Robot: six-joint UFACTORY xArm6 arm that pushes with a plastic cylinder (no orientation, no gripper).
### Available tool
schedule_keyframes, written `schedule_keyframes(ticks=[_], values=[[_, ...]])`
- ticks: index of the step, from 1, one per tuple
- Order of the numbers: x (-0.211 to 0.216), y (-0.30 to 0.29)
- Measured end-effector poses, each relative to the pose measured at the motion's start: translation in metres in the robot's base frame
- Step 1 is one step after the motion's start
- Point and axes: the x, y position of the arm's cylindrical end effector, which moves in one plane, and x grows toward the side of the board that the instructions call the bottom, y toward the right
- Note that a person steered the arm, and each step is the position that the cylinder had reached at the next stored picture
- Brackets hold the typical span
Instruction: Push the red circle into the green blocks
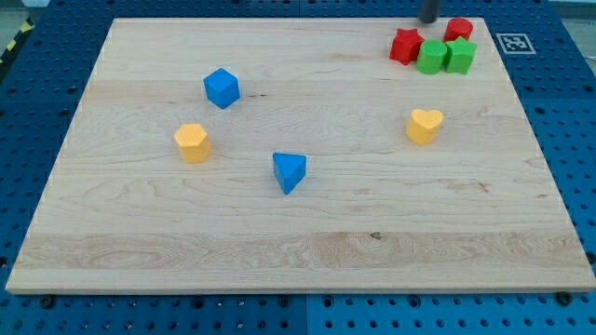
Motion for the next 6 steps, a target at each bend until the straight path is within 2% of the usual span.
schedule_keyframes(ticks=[1, 4, 6], values=[[0.0, 0.045], [0.028, 0.039], [0.029, 0.011]])
